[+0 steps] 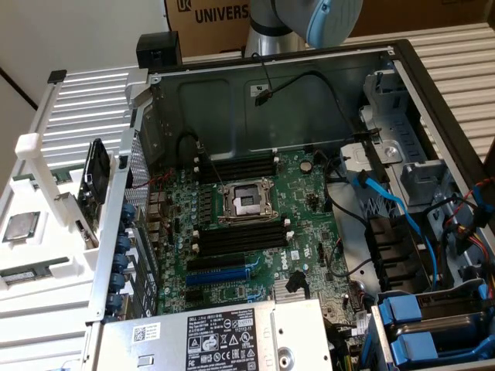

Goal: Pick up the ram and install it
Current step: 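Pick up the ram and move it above insertion slot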

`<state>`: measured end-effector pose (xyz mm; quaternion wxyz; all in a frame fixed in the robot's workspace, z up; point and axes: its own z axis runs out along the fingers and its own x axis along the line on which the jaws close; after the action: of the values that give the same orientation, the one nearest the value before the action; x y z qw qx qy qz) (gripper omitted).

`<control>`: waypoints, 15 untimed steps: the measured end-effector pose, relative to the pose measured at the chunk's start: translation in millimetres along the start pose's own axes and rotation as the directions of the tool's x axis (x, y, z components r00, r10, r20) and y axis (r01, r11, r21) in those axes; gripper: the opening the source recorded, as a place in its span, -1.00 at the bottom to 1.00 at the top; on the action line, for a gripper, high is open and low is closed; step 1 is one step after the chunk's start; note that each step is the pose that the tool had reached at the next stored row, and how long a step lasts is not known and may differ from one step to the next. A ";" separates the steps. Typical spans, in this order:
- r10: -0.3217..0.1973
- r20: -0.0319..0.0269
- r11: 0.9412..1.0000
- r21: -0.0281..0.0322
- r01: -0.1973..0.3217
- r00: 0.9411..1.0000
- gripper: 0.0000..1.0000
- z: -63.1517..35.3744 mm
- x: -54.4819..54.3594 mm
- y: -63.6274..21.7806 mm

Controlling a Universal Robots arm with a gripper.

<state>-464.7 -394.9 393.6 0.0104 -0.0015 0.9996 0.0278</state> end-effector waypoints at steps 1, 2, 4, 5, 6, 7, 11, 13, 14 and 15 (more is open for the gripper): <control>-0.055 -0.003 0.998 -0.001 0.055 0.998 -0.79 0.0 0.0 0.0; -0.072 -0.004 0.997 -0.002 0.072 0.997 -0.79 0.0 0.0 0.0; -0.109 -0.006 0.994 -0.003 0.109 0.994 -0.79 0.0 0.0 0.0; -0.127 -0.007 0.992 -0.003 0.127 0.992 -0.79 0.0 0.0 0.0; -0.145 -0.008 0.989 -0.004 0.145 0.989 -0.79 0.0 0.0 0.0; -0.164 -0.009 0.987 -0.004 0.164 0.986 -0.79 0.0 0.0 0.0; -0.236 -0.013 0.972 -0.006 0.236 0.972 -0.79 0.0 0.0 0.0; -0.270 -0.014 0.963 -0.008 0.270 0.963 -0.79 0.0 0.0 0.0; -0.288 -0.015 0.958 -0.008 0.288 0.958 -0.79 0.0 0.0 0.0; -0.305 -0.016 0.952 -0.009 0.305 0.952 -0.79 0.0 0.0 0.0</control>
<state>-464.6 -395.0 393.6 0.0060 -0.1561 0.9873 0.0290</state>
